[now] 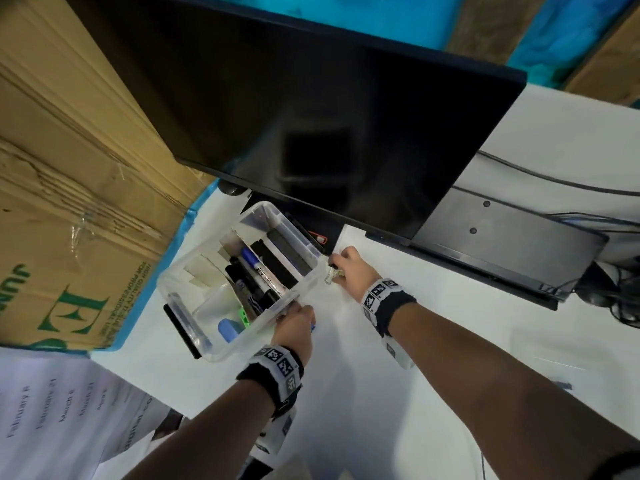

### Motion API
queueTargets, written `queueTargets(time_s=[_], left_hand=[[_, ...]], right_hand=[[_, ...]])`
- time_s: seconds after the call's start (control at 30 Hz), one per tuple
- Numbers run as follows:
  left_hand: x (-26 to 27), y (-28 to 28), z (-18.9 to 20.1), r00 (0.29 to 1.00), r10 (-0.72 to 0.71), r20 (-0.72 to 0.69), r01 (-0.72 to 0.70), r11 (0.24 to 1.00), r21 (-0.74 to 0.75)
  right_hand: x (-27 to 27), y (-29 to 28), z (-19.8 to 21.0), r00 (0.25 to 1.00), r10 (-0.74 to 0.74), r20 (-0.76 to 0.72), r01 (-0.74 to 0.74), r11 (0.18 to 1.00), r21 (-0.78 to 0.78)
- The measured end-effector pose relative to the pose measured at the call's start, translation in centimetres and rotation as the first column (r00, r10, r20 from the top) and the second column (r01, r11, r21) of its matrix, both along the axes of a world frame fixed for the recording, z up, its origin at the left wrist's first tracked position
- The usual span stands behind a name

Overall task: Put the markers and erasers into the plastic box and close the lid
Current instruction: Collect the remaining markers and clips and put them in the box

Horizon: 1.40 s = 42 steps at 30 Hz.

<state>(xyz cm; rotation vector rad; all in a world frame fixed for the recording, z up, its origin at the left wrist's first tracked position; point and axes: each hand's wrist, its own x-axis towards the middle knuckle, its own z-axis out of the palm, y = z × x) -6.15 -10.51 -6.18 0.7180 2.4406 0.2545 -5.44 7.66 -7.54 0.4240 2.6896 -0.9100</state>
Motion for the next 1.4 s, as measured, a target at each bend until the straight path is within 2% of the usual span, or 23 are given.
queueTargets(time_s=[0.17, 0.3, 0.4, 0.57, 0.67, 0.73, 0.83, 0.9, 1.0, 1.13, 1.3, 1.4], left_hand=[[0.1, -0.1, 0.9, 1.0, -0.019, 0.015, 0.019, 1.0, 0.009], [0.2, -0.2, 1.8, 0.995, 0.015, 0.097, -0.018, 0.999, 0.032], [0.3, -0.5, 2.9, 0.996, -0.024, 0.09, 0.02, 0.999, 0.044], [1.2, -1.7, 5.3, 0.994, -0.059, 0.092, 0.038, 0.977, 0.212], [1.7, -2.9, 7.8, 0.995, -0.08, 0.066, 0.052, 0.934, 0.352], [1.3, -3.9, 9.5, 0.996, -0.092, -0.01, 0.087, 0.899, 0.43], [-0.6, -5.7, 11.6, 0.988, -0.067, -0.138, 0.125, 0.874, 0.47], [-2.3, -7.3, 12.4, 0.986, 0.004, -0.168, 0.079, 0.871, 0.485], [-4.1, -9.4, 13.3, 0.987, 0.091, -0.131, -0.016, 0.876, 0.482], [-4.7, -10.2, 13.3, 0.99, 0.124, -0.068, -0.076, 0.871, 0.486], [-4.4, -9.4, 12.0, 0.993, 0.12, -0.001, -0.104, 0.866, 0.488], [-4.3, -8.8, 11.5, 0.996, 0.095, -0.004, -0.08, 0.864, 0.498]], right_hand=[[1.1, -0.2, 0.2, 0.996, 0.079, 0.03, -0.08, 0.996, 0.043], [1.8, -0.4, 0.6, 0.987, 0.097, 0.125, -0.104, 0.993, 0.057], [2.9, -0.9, 0.8, 0.979, 0.033, 0.202, -0.043, 0.998, 0.048], [4.9, -1.6, 1.6, 0.962, -0.046, 0.27, 0.026, 0.997, 0.078], [5.9, -1.5, 3.0, 0.977, -0.079, 0.198, 0.066, 0.995, 0.073], [6.0, -1.6, 4.4, 0.992, -0.069, 0.105, 0.061, 0.995, 0.077], [5.4, -2.2, 6.9, 0.996, -0.068, -0.054, 0.072, 0.995, 0.067], [4.8, -2.5, 7.5, 0.993, -0.083, -0.088, 0.089, 0.994, 0.068], [4.7, -2.6, 6.8, 0.992, -0.123, 0.04, 0.119, 0.989, 0.093], [4.4, -2.7, 4.8, 0.955, -0.207, 0.214, 0.192, 0.978, 0.087], [2.6, -2.9, 2.5, 0.907, -0.298, 0.298, 0.286, 0.955, 0.082], [2.1, -3.3, 1.5, 0.903, -0.346, 0.256, 0.34, 0.938, 0.068]])
